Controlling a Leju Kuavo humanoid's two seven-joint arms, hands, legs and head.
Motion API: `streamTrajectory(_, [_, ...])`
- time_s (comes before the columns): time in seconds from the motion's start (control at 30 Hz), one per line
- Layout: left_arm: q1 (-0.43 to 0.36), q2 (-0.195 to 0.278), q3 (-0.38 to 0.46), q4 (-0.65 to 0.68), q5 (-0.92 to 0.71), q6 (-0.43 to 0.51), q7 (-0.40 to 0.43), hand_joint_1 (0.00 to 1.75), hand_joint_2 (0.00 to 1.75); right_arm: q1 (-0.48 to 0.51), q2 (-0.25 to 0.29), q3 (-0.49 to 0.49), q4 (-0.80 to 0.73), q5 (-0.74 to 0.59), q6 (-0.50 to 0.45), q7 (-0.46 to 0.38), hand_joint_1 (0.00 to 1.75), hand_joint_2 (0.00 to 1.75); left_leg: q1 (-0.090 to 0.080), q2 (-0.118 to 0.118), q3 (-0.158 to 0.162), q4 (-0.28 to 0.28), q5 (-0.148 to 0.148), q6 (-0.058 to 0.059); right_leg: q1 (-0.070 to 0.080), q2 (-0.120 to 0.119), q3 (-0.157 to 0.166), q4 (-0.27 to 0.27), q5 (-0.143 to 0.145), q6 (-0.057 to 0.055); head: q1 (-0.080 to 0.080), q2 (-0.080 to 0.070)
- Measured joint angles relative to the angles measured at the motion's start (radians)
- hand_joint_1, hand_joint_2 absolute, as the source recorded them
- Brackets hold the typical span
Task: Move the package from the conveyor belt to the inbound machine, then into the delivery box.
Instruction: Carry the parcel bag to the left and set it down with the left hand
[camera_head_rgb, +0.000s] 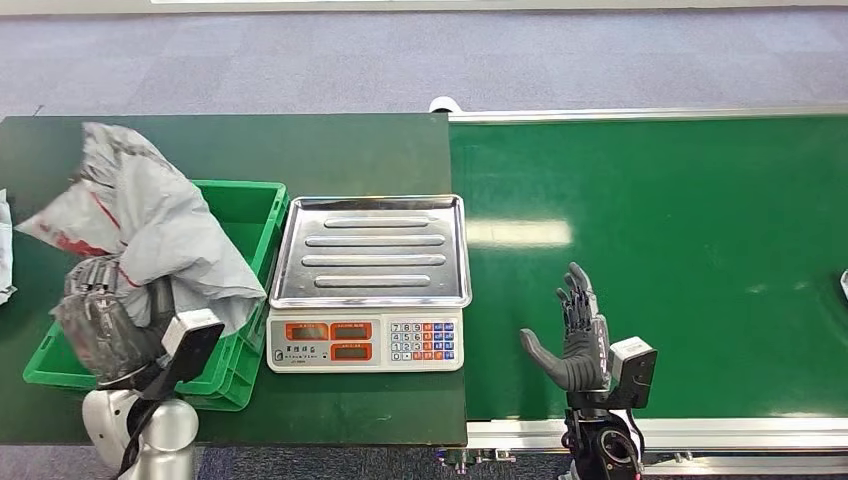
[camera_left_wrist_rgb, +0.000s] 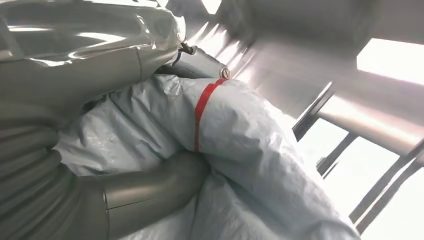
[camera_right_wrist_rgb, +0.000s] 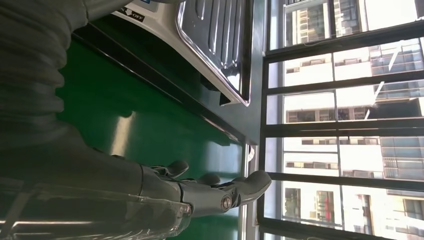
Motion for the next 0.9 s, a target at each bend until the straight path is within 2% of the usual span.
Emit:
streamTrajectory(0.1, [0.001, 0.041, -0.056, 0.088, -0.007, -0.011, 0.080, 1.75, 1.75, -0.003, 0.000, 0.000, 0.000, 0.006, 0.005, 0.002, 0.00, 1.75, 0.000, 0.000, 0.000, 0.000, 0.000, 0.000, 0.000, 0.000, 0.000, 0.000, 0.000, 0.000, 0.000, 0.000])
streamTrajectory(0.27, [-0.002, 0.078, -0.103, 0.157, -0.007, -0.011, 0.090, 1.75, 1.75, -0.006, 0.000, -0.001, 0.000, 0.008, 0.006, 0.003, 0.00, 1.75, 0.000, 0.000, 0.000, 0.000, 0.000, 0.000, 0.000, 0.000, 0.000, 0.000, 0.000, 0.000, 0.000, 0.000])
streamTrajectory(0.33, [-0.005, 0.086, -0.112, 0.170, -0.007, -0.011, 0.091, 1.64, 1.75, -0.006, 0.000, -0.001, 0.000, 0.008, 0.006, 0.003, 0.00, 1.75, 0.000, 0.000, 0.000, 0.000, 0.000, 0.000, 0.000, 0.000, 0.000, 0.000, 0.000, 0.000, 0.000, 0.000])
streamTrajectory(0.43, [-0.009, 0.098, -0.125, 0.185, -0.007, -0.020, 0.115, 1.32, 1.75, -0.007, 0.000, -0.001, 0.000, 0.010, 0.008, 0.003, 0.00, 1.75, 0.000, -0.001, 0.000, 0.000, 0.000, 0.000, 0.000, 0.000, 0.000, 0.000, 0.000, 0.000, 0.000, 0.000])
streamTrajectory(0.5, [-0.013, 0.111, -0.141, 0.195, -0.012, -0.044, 0.155, 1.00, 1.75, -0.008, 0.000, -0.002, 0.000, 0.014, 0.012, 0.004, 0.00, 1.75, 0.000, -0.001, 0.000, 0.000, 0.000, 0.000, 0.000, 0.000, 0.000, 0.000, 0.000, 0.000, 0.000, 0.000])
streamTrajectory(0.6, [-0.023, 0.133, -0.172, 0.219, -0.021, -0.108, 0.213, 0.24, 1.75, -0.011, 0.000, -0.008, 0.000, 0.025, 0.021, 0.008, 0.00, 1.75, 0.000, -0.001, 0.001, 0.000, 0.000, 0.000, 0.000, -0.001, 0.001, 0.000, 0.000, 0.000, 0.000, 0.000])
streamTrajectory(0.63, [-0.028, 0.138, -0.181, 0.227, -0.018, -0.129, 0.224, 0.07, 1.75, -0.012, 0.000, -0.012, 0.000, 0.029, 0.024, 0.009, 0.00, 1.75, 0.000, -0.001, 0.001, 0.000, 0.000, 0.000, 0.000, -0.002, 0.002, 0.000, 0.000, 0.000, 0.000, 0.000])
streamTrajectory(0.67, [-0.033, 0.143, -0.190, 0.235, -0.013, -0.145, 0.230, 0.00, 1.75, -0.012, 0.000, -0.016, 0.000, 0.032, 0.025, 0.010, 0.00, 1.75, 0.000, -0.001, 0.001, 0.000, 0.000, 0.000, 0.000, -0.002, 0.003, 0.000, 0.000, 0.000, 0.000, 0.000])
streamTrajectory(0.77, [-0.040, 0.150, -0.207, 0.246, 0.007, -0.143, 0.238, 0.00, 1.75, -0.012, 0.000, -0.026, 0.000, 0.039, 0.030, 0.012, 0.00, 1.75, 0.000, -0.001, 0.002, 0.000, 0.000, 0.000, 0.000, -0.003, 0.003, 0.000, 0.000, 0.000, 0.000, 0.000])
streamTrajectory(0.9, [-0.043, 0.151, -0.209, 0.242, 0.081, -0.052, 0.185, 0.00, 1.75, -0.010, 0.000, -0.034, 0.000, 0.042, 0.033, 0.012, 0.00, 1.75, 0.000, -0.001, 0.002, 0.000, 0.000, 0.000, 0.000, -0.002, 0.003, 0.000, 0.000, 0.000, 0.000, 0.000])
